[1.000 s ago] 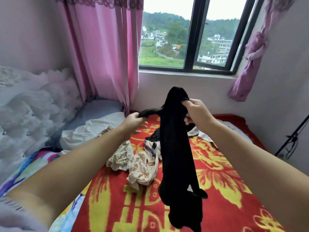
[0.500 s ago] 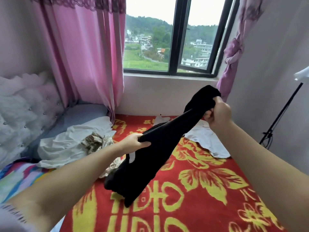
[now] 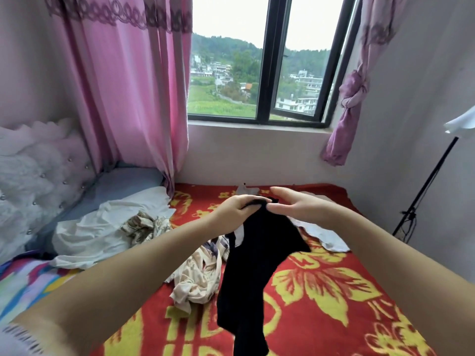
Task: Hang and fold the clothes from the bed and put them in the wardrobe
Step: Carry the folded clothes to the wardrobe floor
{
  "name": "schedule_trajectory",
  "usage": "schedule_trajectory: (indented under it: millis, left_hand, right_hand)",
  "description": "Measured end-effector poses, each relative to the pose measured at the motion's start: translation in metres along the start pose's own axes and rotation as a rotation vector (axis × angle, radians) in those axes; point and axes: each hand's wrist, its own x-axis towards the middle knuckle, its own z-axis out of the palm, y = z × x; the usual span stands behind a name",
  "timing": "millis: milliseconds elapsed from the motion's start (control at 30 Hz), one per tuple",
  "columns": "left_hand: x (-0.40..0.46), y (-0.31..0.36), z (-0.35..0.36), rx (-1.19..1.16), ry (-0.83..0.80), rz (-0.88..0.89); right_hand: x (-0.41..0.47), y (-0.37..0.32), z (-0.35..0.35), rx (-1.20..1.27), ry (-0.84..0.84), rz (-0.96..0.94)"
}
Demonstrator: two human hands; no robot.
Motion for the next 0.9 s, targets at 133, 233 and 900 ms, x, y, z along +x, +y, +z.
schedule_trajectory:
  millis: [133, 233, 900]
  left_hand:
    - [0.004, 0.021, 0.001, -0.202, -0.005, 0.012]
    - [0.003, 0.016, 0.003, -0.352, 0.170, -0.107]
    - [0.009, 0.024, -0.004, -0.312, 0.008, -0.181]
  right_hand:
    - [0.001, -0.015, 0.008, 0.206, -0.138, -0.128]
    - [0.003, -0.017, 0.003, 0.116, -0.003, -0.101]
    - [0.005, 0.007, 0.005, 0.548, -0.211, -0.117]
